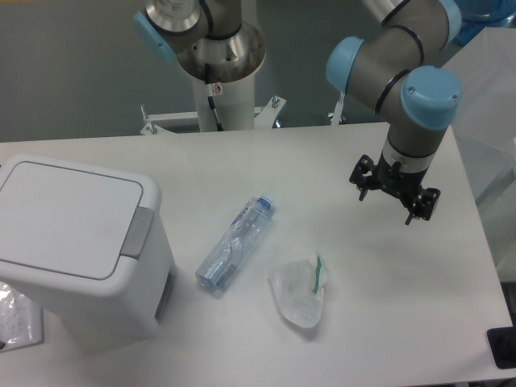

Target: Open the trash can

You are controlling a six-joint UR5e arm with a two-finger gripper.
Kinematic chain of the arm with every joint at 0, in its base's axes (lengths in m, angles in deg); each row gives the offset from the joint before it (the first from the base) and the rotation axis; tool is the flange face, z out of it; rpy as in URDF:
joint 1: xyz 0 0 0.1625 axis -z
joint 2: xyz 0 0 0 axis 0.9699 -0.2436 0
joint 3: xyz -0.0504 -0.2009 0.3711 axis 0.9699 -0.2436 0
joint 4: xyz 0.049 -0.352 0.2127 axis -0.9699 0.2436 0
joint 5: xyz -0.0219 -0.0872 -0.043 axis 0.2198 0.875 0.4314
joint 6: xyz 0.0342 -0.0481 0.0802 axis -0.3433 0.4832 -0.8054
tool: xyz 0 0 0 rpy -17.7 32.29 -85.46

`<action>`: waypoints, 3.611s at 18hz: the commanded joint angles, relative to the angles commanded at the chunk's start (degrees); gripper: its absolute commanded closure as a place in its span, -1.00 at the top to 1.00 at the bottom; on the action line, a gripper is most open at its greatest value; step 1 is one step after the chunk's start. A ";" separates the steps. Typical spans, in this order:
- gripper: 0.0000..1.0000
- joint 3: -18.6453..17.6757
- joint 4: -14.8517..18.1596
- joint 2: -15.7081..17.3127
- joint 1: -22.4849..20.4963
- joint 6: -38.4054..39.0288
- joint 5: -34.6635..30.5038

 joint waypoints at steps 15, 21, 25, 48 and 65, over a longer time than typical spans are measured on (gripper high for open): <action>1.00 0.97 -0.62 -0.53 1.76 3.33 4.65; 1.00 2.37 -2.10 -1.41 5.27 18.60 6.23; 1.00 4.48 -5.10 -1.32 8.61 23.81 10.26; 1.00 11.69 -5.63 3.68 10.37 56.67 40.32; 1.00 2.55 -7.20 9.14 18.90 56.78 40.33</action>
